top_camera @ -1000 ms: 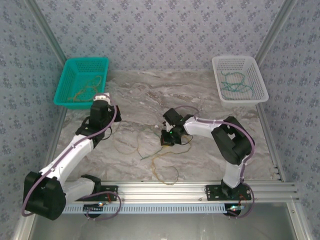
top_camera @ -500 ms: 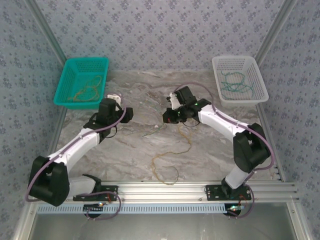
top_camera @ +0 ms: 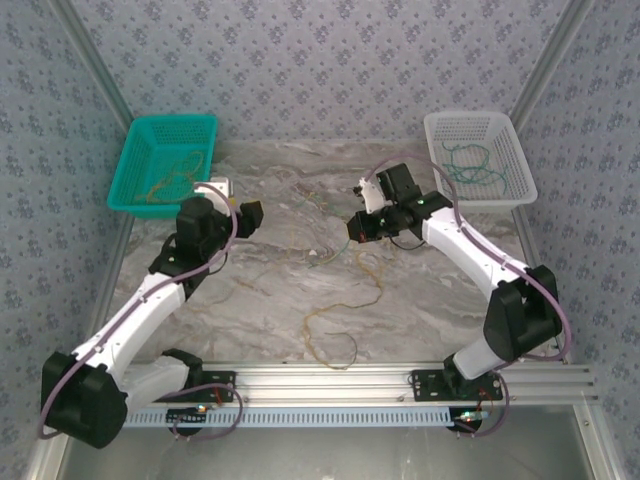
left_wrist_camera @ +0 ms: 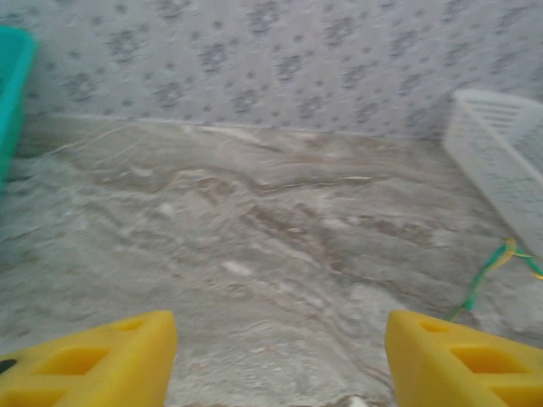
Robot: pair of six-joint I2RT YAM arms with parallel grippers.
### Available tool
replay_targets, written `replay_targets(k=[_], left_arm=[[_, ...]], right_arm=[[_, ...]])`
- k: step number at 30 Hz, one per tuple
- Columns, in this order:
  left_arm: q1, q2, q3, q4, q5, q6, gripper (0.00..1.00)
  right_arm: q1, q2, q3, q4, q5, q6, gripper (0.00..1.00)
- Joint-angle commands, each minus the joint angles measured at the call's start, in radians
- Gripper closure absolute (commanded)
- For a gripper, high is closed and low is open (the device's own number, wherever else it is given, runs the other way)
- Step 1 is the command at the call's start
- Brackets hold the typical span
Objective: Untangle the cables
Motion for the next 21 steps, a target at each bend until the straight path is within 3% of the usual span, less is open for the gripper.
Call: replay_targets(k=[1,6,9,16,21], left_arm=[[-0.032,-0.012,-0.026,0.113,0.248,0.068,0.42],[-0.164,0.055,-0.015,0.128,0.395,0.199,0.52],[-0.172,0.156,-0.021,0.172,0.416,0.175,0.8],[-0.14,0.324,-0.029,0.279,0.232,0.183,0.85],[-0.043,0.363,0.001,0.29,0.129,0.171,1.0]], right_arm=[[-0.004,-0.033,0.025,-0.042,-0.027,-0.04,1.0],[-0.014,-0.029,0.05,-0.057,-0.076,-0.013,1.0],[-0.014,-0.034,0.046,-0.043,-0.118,-0.006,1.0],[0.005,-0.038,0.046,-0.062,-0.199,-0.037,1.0],[0.01,-0.042,0.043,-0.097,-0.188,-0.064,1.0]])
